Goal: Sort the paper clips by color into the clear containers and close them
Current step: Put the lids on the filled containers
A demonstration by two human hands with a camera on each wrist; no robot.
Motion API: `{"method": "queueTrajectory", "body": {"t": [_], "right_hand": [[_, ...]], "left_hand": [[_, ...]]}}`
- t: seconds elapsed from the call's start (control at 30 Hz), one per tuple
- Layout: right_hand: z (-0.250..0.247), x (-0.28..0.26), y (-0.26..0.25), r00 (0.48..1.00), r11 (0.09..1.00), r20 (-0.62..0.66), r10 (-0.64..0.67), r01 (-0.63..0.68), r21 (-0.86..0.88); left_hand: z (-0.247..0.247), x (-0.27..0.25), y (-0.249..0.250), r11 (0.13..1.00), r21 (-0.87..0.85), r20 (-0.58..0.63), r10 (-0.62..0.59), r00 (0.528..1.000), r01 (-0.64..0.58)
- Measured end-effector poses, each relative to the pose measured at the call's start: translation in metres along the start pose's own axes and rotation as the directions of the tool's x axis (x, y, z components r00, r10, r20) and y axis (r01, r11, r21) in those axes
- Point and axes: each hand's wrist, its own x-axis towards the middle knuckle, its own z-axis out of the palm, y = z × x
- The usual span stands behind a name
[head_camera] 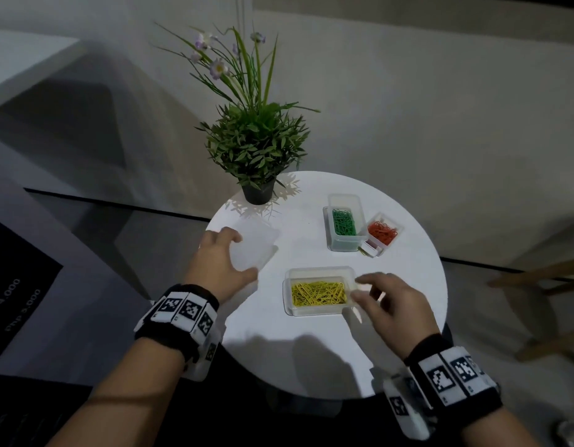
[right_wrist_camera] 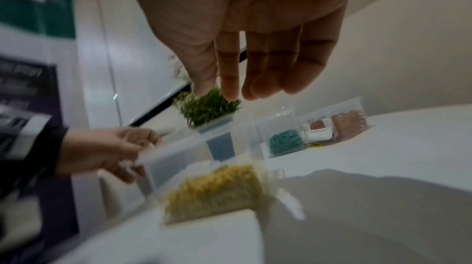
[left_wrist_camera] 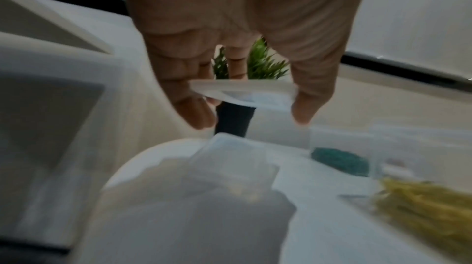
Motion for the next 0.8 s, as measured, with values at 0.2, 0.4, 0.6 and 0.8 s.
{"method": "queueTrajectory", "body": {"t": [0.2, 0.4, 0.6, 0.8], "right_hand": [[-0.015, 0.02, -0.018, 0.991, 0.89, 0.118, 0.067, -0.113, 0.441], [-0.01, 0.025, -0.016, 0.953, 0.667, 0.18, 0.245, -0.301, 0.682], [0.006, 0.022, -0.014, 0.914, 0.657, 0.284, 0.29, -0.405, 0.635], [0.019, 0.035, -0.007, 0.928, 0.787, 0.162, 0.336, -0.371, 0.494]], "left_hand": [[0.012, -0.044, 0.057, 0.886, -0.407, 0.178, 0.316, 0.932, -0.222], [0.032, -0.051, 0.071, 0.826, -0.561, 0.134, 0.019, 0.991, 0.06], [0.05, -0.042, 0.064, 0.976, -0.197, 0.036, 0.099, 0.994, -0.09], [0.059, -0.037, 0.076, 0.991, 0.126, 0.1, 0.033, 0.994, -0.046]]}}
